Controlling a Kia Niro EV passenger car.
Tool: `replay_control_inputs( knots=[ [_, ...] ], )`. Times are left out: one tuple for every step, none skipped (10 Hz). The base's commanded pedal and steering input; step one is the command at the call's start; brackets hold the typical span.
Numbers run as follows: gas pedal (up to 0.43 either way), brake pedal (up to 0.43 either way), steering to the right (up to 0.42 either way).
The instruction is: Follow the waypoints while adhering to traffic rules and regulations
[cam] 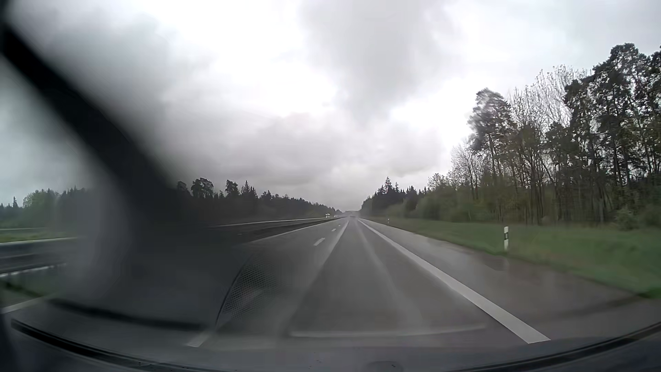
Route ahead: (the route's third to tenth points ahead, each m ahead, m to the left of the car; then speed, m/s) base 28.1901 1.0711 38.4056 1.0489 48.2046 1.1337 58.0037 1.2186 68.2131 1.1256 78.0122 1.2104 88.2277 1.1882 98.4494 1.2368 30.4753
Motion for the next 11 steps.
replay_control_inputs(
  knots=[
    [0.311,0.000,-0.002],
    [0.311,0.000,-0.002],
    [0.311,0.000,-0.002],
    [0.311,0.000,-0.002],
    [0.311,0.000,-0.001],
    [0.311,0.000,-0.001],
    [0.311,0.000,-0.001],
    [0.311,0.000,-0.001],
    [0.311,0.000,-0.001],
    [0.311,0.000,0.000],
    [0.311,0.000,0.000]
  ],
)
